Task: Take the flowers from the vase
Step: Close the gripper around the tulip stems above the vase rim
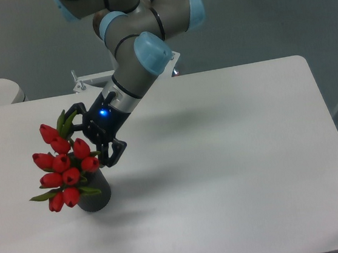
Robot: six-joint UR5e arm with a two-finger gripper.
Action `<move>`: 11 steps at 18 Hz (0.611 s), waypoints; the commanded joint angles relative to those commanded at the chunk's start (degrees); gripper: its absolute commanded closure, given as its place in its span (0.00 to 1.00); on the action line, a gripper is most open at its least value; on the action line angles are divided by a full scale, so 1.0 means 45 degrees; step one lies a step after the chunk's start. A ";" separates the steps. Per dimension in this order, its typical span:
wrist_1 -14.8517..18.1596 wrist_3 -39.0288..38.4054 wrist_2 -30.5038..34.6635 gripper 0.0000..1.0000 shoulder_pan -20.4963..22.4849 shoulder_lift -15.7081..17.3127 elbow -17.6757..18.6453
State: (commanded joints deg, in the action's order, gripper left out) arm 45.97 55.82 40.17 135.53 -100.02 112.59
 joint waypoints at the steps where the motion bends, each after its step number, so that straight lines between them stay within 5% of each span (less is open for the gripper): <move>1: 0.0000 -0.0117 -0.0019 0.00 -0.0097 -0.0020 -0.0077; 11: -0.0664 -0.0919 -0.0039 0.00 -0.0332 -0.0293 -0.0195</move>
State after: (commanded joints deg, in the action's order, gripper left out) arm 42.98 51.68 39.99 134.03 -101.34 111.71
